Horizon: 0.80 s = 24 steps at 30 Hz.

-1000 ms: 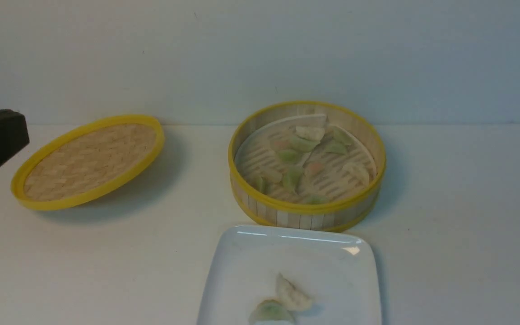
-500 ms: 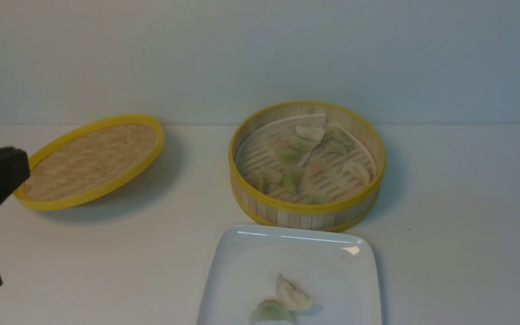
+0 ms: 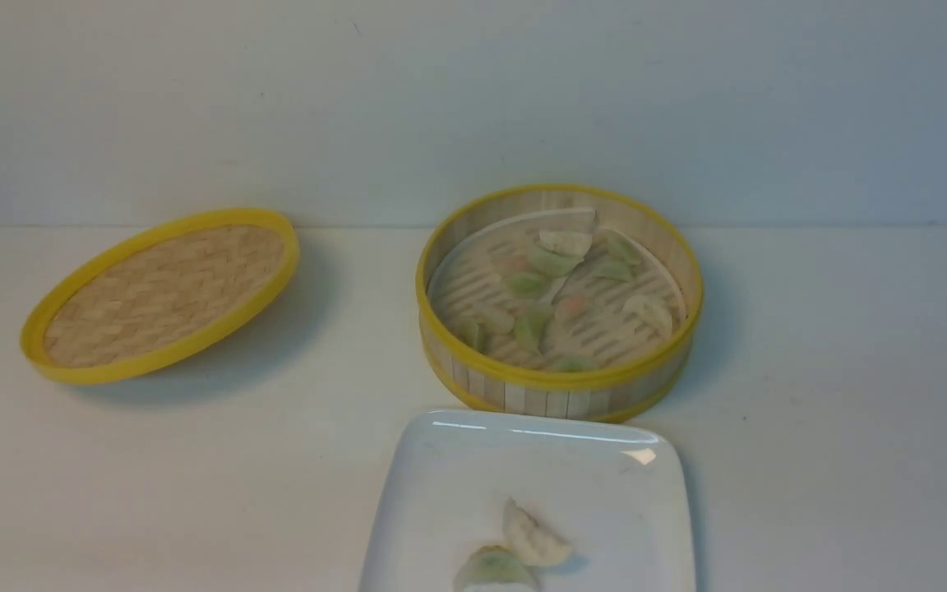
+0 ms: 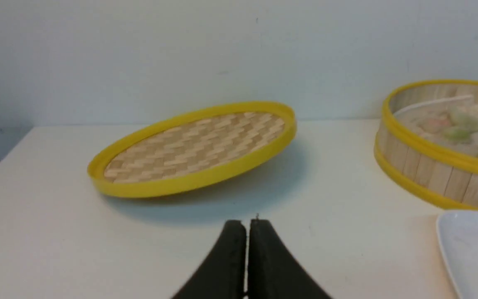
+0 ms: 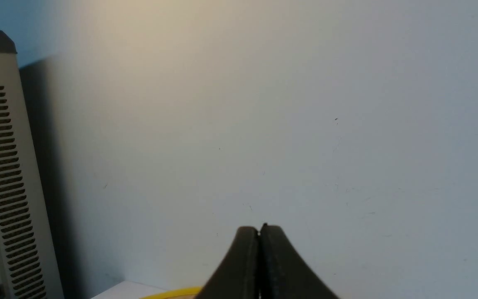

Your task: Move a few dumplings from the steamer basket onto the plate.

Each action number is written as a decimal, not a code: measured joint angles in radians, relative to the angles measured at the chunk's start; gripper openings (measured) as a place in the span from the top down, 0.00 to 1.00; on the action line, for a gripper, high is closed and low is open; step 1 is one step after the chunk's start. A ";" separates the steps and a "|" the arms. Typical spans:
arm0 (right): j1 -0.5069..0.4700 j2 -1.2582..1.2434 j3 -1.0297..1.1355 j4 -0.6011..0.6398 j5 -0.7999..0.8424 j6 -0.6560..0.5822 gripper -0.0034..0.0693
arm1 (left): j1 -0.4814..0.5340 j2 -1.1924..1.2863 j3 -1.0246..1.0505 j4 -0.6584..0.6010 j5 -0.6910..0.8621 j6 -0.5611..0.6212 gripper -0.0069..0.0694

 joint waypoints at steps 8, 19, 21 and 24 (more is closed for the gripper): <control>0.000 -0.001 0.000 0.000 0.000 0.000 0.97 | 0.000 -0.006 0.044 0.032 0.083 0.006 0.92; 0.000 -0.001 0.000 0.000 0.000 0.000 0.97 | 0.000 -0.006 0.044 0.054 0.120 0.015 0.92; 0.000 -0.001 0.000 0.000 0.000 0.000 0.97 | -0.002 -0.006 0.044 0.059 0.120 0.015 0.92; 0.000 -0.001 0.000 0.000 0.000 0.000 0.97 | -0.028 -0.006 0.044 0.066 0.121 0.015 0.92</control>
